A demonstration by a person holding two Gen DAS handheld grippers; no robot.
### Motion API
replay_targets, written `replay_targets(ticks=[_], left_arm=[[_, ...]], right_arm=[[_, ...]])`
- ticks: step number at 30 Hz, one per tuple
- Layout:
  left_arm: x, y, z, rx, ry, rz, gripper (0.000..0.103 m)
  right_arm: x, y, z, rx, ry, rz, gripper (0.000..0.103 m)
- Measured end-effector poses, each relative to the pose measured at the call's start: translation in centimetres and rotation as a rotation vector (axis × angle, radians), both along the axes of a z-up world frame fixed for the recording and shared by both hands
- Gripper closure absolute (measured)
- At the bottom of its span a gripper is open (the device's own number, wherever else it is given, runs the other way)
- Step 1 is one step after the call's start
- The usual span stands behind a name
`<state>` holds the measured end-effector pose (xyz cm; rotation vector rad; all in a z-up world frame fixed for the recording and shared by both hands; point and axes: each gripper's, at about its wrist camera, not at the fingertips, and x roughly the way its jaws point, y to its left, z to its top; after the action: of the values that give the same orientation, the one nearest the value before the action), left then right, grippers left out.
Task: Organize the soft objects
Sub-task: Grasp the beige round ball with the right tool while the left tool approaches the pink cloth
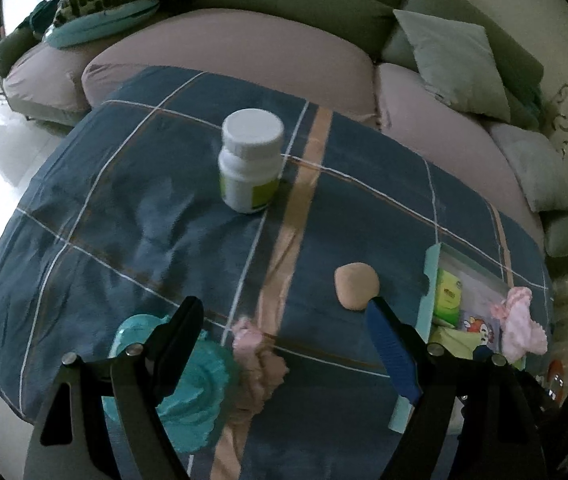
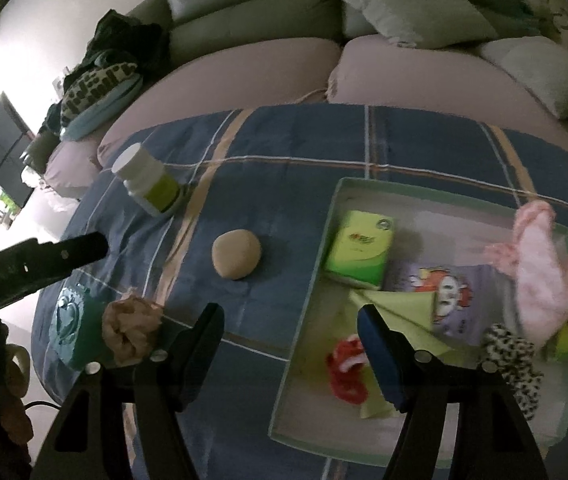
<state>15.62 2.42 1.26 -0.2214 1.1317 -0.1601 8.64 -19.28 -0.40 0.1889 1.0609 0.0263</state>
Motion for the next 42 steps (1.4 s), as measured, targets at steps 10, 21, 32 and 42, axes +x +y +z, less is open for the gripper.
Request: replay_targets(ticks=[10,21,32,42], left_arm=[[0.5,1.2,-1.0,0.024,0.030,0.027,0.020],[1.8,1.5,-1.5,0.042,0.044,0.039,0.020],[3.8,2.8,-2.5,0.100,0.066,0.098,0.020],[4.7,3.9,-3.8,0.106,0.096,0.118,0.020]], right_arm=[[0.6,1.1,-0.8,-0.010,0.014,0.013,0.030],[2.1,1.9,-1.1,-0.007,-0.003,0.007,0.030],[4.7,3.2,-1.7,-0.013,-0.040,0.039,0.030],[6.4,4.7,-3.9,-0.021,-0.034,0.071,0.030]])
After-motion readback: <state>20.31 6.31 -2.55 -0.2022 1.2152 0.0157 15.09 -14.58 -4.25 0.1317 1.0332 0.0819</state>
